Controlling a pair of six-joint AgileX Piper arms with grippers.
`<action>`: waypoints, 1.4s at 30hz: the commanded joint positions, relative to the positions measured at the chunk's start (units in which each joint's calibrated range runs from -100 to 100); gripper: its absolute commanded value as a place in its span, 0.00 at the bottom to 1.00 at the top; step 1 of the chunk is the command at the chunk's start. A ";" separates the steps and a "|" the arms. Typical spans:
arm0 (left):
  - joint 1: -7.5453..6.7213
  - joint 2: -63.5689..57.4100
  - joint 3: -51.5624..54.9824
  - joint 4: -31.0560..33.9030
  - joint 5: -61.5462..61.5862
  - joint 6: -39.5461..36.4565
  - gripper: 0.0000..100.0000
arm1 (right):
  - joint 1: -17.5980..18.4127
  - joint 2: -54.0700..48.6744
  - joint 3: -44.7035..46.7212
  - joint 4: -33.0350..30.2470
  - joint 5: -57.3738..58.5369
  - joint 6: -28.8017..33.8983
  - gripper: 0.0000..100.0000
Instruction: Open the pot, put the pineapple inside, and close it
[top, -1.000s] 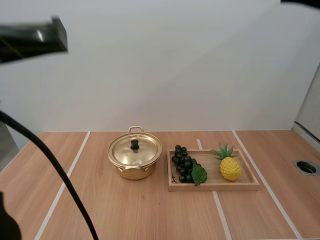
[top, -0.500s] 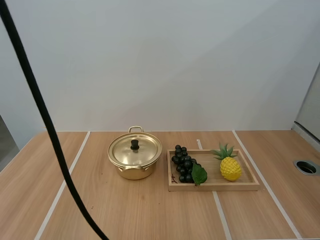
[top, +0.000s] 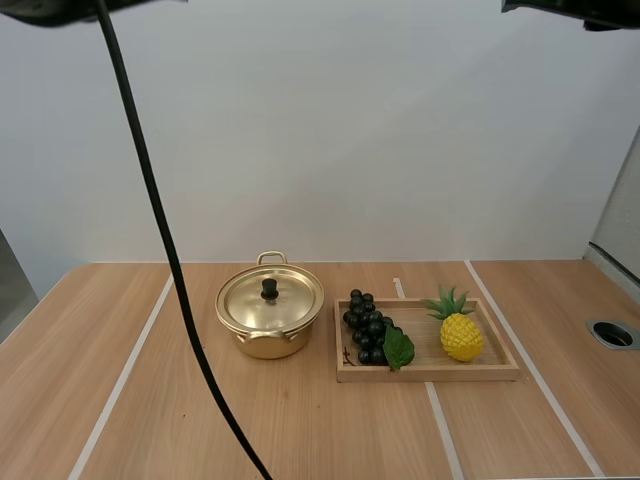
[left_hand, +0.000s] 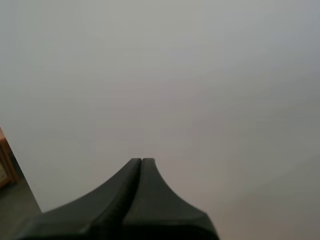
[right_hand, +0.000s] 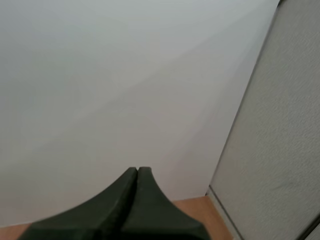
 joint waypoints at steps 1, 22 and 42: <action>-0.17 3.00 -0.19 0.51 8.06 -0.51 0.00 | -0.16 1.93 0.98 2.11 2.72 0.04 0.00; -0.17 19.21 12.21 -11.30 11.02 18.05 0.00 | -0.16 12.75 14.43 3.43 3.85 -6.42 0.00; -0.17 32.81 14.27 -24.41 10.19 31.42 0.00 | -0.16 16.43 21.98 4.28 1.92 -6.42 0.00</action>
